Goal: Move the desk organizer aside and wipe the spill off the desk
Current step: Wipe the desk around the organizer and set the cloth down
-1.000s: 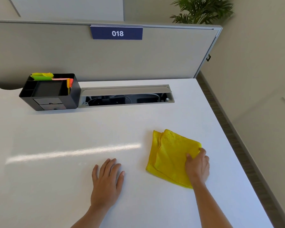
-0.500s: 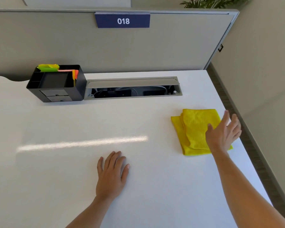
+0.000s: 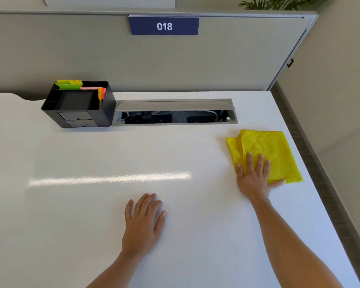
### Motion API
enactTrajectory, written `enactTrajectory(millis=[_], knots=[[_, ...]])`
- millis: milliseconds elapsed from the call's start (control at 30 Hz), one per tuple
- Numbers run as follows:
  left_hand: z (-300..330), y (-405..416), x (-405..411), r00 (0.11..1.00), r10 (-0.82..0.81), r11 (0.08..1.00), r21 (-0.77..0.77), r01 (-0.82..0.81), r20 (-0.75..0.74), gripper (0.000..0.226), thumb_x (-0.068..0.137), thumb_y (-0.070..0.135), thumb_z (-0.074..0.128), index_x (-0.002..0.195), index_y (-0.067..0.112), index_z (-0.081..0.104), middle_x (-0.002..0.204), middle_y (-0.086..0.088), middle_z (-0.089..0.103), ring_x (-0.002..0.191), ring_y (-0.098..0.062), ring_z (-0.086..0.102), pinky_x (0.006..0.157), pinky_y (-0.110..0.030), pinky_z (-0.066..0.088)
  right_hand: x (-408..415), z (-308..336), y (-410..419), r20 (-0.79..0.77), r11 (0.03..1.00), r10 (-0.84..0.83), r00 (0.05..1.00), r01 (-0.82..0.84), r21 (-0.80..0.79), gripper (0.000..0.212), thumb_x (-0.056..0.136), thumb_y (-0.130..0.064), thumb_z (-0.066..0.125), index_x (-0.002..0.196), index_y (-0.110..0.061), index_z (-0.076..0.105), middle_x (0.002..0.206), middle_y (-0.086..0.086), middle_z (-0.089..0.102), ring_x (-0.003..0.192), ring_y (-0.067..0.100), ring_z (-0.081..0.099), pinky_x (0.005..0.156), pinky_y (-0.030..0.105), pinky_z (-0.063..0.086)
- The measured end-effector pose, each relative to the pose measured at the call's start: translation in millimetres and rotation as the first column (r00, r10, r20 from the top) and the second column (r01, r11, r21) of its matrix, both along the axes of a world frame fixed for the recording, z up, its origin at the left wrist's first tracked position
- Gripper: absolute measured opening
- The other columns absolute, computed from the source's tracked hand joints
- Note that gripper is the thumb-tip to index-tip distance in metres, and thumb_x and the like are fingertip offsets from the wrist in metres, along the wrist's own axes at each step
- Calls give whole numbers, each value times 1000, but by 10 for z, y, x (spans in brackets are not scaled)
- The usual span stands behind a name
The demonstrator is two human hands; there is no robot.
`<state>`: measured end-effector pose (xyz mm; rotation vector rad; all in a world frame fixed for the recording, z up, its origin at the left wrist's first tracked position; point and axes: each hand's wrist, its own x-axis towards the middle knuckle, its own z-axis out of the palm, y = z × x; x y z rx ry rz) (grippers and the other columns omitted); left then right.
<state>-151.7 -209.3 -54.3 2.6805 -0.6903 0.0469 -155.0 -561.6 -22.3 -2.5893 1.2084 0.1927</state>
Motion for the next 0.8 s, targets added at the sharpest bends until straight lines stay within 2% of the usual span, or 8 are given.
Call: enactTrajectory(millis=[133,267,367,433,500,633,800], knots=[[-19,-9,10,1000,9,1000,11,-9,-10,31,97,44,38,118,28,54,136,8,51,134,-15,40,117,-48,16,355,28,-205,-21,998,-43,999,44,40,63,95,-66,10,153,-43,0,165,-2,-9,149,22,-16,100,82,-9],[0,-7,11,1000,3,1000,14,-2,-9,30,97,44,38,117,28,53,135,7,52,134,-15,40,116,-48,15,475,89,-372,-40,995,-10,999,14,98,65,94,-68,15,153,-42,1,165,-3,-10,149,22,-16,100,81,-9],[5,-8,4,1000,4,1000,16,-4,-14,31,97,44,37,117,28,53,135,7,52,134,-15,40,116,-48,15,402,136,-399,115,994,-39,993,27,107,66,96,-63,26,154,-32,18,165,3,3,150,21,-6,105,79,-7],[-3,-4,8,1000,6,1000,21,-5,-20,31,97,44,37,118,29,53,136,8,51,135,-14,39,117,-48,15,288,142,-351,249,999,-55,967,53,12,59,97,-54,37,147,-22,38,162,9,20,150,23,4,108,75,-3],[-7,-3,12,1000,4,1000,22,-3,-16,32,97,44,36,118,28,54,136,7,51,135,-15,39,116,-48,16,180,113,-306,273,996,12,962,12,-87,51,96,-46,43,142,-22,45,159,8,29,150,23,10,110,71,-6],[6,-9,9,1000,4,1000,15,-4,0,33,96,43,37,117,26,56,136,6,52,134,-16,40,116,-49,17,113,8,-319,118,990,142,983,-144,6,56,98,-45,38,152,-34,25,164,-1,12,151,19,0,111,68,-8],[5,-13,11,1000,5,1000,15,-5,-2,32,96,43,38,117,26,56,136,6,52,133,-16,41,115,-49,18,166,-5,-435,41,981,191,981,-192,26,55,102,-48,24,154,-39,9,165,-4,0,150,18,-7,111,69,-8]])
